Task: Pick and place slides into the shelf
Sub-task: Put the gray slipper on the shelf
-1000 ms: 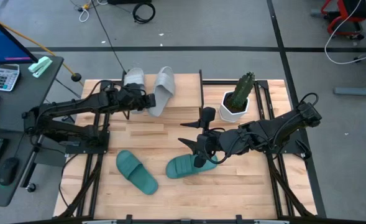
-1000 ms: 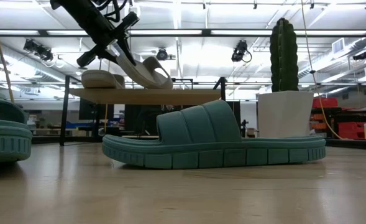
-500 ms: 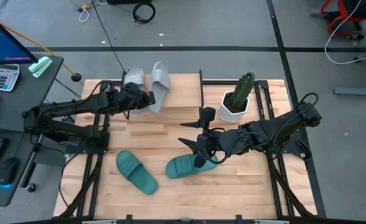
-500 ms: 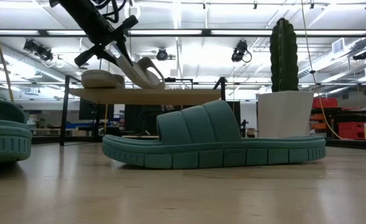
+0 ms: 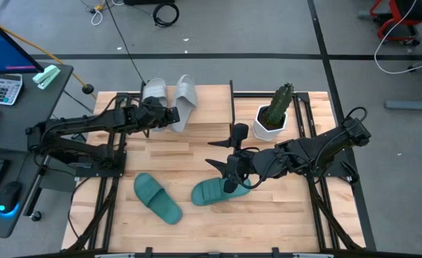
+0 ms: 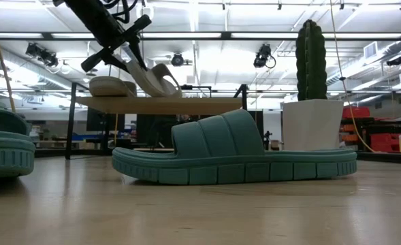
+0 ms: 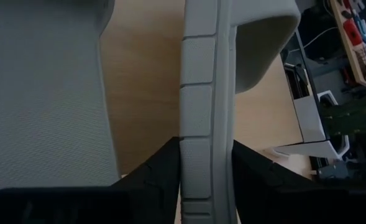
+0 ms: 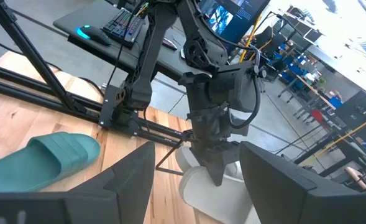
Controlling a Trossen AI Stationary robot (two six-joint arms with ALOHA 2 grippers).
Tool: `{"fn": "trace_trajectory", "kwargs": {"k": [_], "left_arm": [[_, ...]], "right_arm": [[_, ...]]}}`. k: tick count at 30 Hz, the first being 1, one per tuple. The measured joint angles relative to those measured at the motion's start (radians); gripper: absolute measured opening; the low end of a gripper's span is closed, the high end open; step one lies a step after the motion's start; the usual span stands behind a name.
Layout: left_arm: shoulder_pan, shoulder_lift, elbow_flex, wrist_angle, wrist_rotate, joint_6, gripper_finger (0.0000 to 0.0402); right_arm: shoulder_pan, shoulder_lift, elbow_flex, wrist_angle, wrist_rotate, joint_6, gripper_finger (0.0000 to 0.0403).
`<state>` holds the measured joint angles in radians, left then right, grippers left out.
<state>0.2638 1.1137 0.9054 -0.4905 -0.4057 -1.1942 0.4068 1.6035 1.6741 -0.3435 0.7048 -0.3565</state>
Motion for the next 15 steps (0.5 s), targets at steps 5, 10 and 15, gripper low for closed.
{"fn": "trace_trajectory", "kwargs": {"k": [5, 10, 15], "left_arm": [[0.000, 0.000, 0.001, 0.006, -0.002, 0.001, 0.0148], [0.000, 0.000, 0.001, -0.001, -0.004, 0.014, 0.0170], [0.000, 0.000, 0.001, -0.003, -0.006, 0.058, 0.0187]], "right_arm": [[0.000, 0.000, 0.000, 0.000, -0.004, 0.024, 0.0240], [0.000, 0.000, 0.000, 0.000, -0.004, 0.024, 0.0240], [0.000, 0.000, 0.000, -0.001, -0.004, 0.024, 0.0240]]}}
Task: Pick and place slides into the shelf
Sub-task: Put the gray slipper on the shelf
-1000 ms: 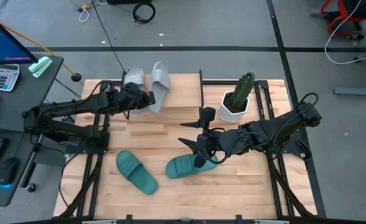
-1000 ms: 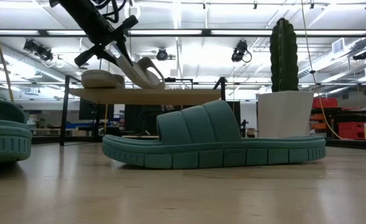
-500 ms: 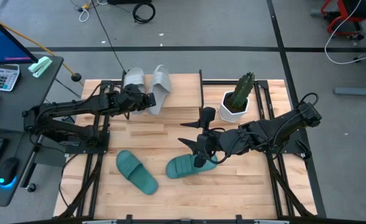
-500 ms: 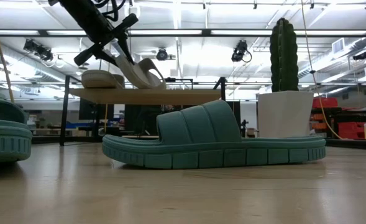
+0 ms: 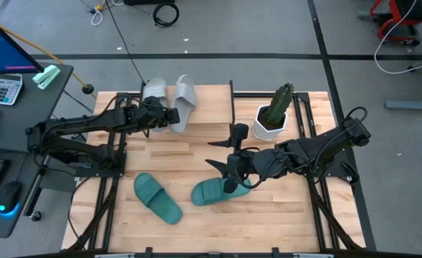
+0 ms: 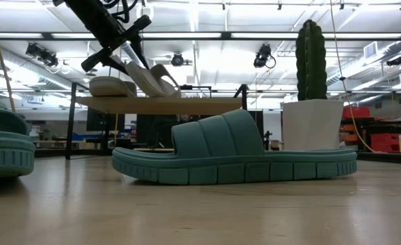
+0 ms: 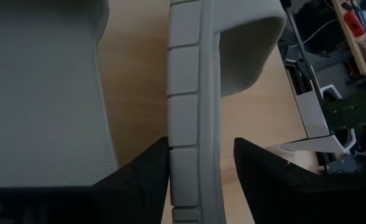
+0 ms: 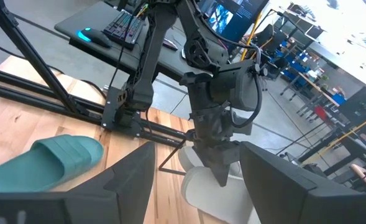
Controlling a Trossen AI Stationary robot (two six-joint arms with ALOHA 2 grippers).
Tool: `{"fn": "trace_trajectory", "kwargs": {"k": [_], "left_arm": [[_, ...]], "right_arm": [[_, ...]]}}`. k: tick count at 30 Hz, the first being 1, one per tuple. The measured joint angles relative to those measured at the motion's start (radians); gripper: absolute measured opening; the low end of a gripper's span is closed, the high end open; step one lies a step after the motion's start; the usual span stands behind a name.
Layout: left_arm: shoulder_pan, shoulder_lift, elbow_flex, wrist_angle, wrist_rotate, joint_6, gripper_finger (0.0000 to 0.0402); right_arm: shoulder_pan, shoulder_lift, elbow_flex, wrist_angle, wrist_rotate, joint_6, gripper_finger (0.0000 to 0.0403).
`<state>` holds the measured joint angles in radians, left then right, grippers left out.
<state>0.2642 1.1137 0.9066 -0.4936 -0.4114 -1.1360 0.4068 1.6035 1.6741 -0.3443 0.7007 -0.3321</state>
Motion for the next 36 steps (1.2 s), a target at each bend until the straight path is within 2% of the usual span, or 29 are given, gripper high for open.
{"fn": "trace_trajectory", "kwargs": {"k": [8, 25, 31, 36], "left_arm": [[0.000, -0.001, 0.000, -0.017, 0.000, 0.008, 0.0199], [0.000, -0.005, 0.000, -0.065, 0.016, 0.023, 0.0195], [0.000, -0.046, -0.001, -0.056, 0.017, 0.028, 0.0192], [-0.011, -0.107, -0.001, -0.016, 0.120, 0.042, 0.0192]], "right_arm": [[0.000, 0.000, 0.000, -0.002, 0.000, 0.001, 0.0240], [0.000, 0.000, 0.000, -0.009, -0.003, 0.001, 0.0240], [0.000, 0.000, 0.000, -0.010, -0.003, 0.001, 0.0240], [0.000, 0.000, 0.000, -0.017, -0.004, 0.001, 0.0240]]}}
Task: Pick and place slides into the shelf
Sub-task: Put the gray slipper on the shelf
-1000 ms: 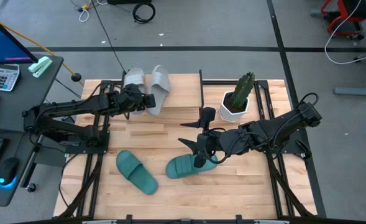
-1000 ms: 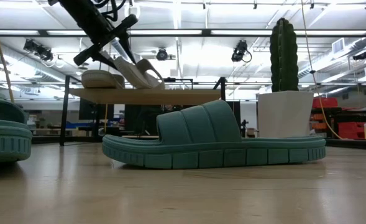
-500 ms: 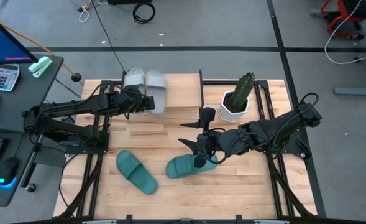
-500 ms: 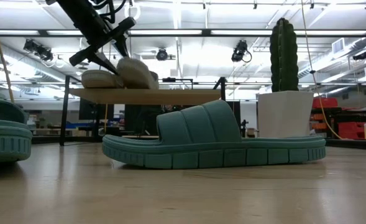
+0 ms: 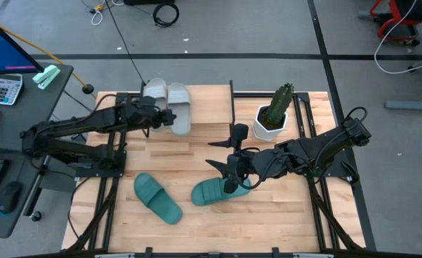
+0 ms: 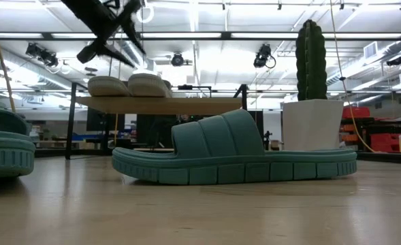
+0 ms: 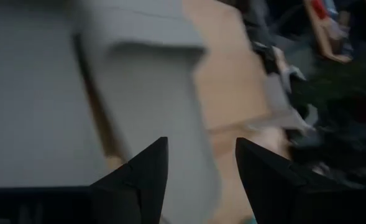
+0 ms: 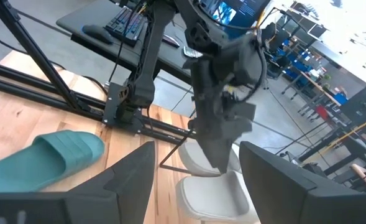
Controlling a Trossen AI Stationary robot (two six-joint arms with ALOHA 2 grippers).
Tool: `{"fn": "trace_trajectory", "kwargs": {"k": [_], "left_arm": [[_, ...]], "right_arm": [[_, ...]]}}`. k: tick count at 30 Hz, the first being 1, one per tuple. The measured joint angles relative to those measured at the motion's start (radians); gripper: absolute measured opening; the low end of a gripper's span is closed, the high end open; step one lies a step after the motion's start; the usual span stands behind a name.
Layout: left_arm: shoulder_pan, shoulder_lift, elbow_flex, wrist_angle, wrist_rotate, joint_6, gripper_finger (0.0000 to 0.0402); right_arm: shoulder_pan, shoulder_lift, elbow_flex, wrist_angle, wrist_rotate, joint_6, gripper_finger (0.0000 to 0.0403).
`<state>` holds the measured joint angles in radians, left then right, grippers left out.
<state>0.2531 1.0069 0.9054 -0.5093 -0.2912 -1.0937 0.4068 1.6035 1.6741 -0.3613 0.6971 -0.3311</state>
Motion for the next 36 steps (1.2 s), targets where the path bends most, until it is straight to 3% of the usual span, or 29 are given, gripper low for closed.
{"fn": "trace_trajectory", "kwargs": {"k": [7, 14, 18, 25, 36], "left_arm": [[-0.161, -0.022, 0.001, 0.019, 0.012, 0.002, 0.0175], [-0.300, 0.068, 0.001, 0.076, -0.063, 0.018, 0.0152], [-0.315, 0.139, 0.001, 0.163, -0.022, 0.067, 0.0139], [-0.314, 0.249, 0.001, 0.156, -0.019, 0.080, 0.0113], [-0.310, 0.263, 0.001, 0.046, -0.075, 0.097, 0.0045]], "right_arm": [[-0.001, 0.000, 0.000, -0.005, 0.000, 0.000, 0.0240], [-0.001, 0.000, 0.000, -0.008, 0.000, 0.000, 0.0240], [-0.001, 0.000, 0.000, -0.008, 0.000, 0.000, 0.0240], [-0.001, 0.000, 0.000, -0.011, 0.000, 0.025, 0.0240], [-0.001, 0.000, 0.000, -0.012, 0.000, 0.026, 0.0240]]}}
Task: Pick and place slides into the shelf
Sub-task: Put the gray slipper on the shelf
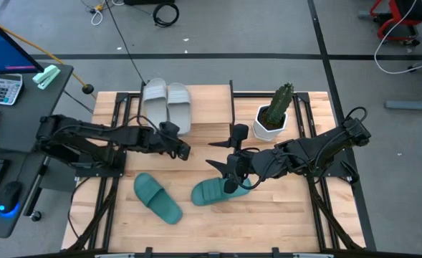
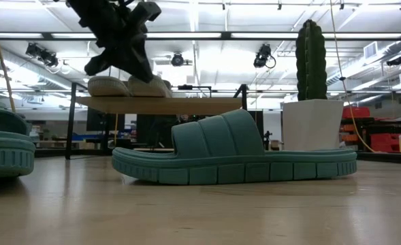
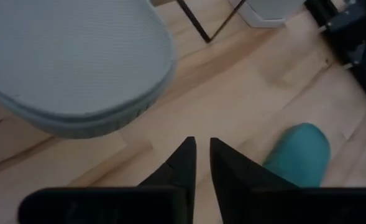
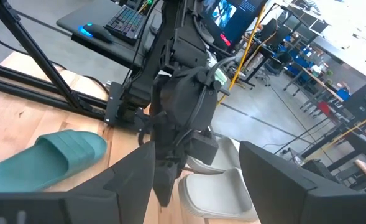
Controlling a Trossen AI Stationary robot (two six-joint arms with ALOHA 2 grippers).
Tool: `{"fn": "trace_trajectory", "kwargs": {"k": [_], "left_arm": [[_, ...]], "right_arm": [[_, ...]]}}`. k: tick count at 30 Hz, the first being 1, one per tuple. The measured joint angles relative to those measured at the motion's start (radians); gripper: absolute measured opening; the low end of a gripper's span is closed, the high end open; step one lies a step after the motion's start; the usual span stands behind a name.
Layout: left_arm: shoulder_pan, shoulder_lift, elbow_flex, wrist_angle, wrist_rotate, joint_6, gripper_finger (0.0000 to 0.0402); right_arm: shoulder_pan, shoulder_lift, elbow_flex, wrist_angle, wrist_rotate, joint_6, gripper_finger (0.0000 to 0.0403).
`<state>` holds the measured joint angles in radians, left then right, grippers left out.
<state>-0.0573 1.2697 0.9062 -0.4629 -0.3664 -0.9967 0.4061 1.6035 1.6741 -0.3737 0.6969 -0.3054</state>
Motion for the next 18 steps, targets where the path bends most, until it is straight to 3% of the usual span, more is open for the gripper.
{"fn": "trace_trajectory", "kwargs": {"k": [7, 18], "left_arm": [[0.000, 0.000, 0.000, -0.003, -0.078, -0.001, 0.0019], [0.014, 0.000, 0.000, -0.061, -0.173, -0.001, 0.0018]], "right_arm": [[0.000, 0.000, 0.000, 0.000, 0.000, 0.000, 0.0240], [0.000, 0.000, 0.000, 0.000, 0.000, 0.000, 0.0240]]}}
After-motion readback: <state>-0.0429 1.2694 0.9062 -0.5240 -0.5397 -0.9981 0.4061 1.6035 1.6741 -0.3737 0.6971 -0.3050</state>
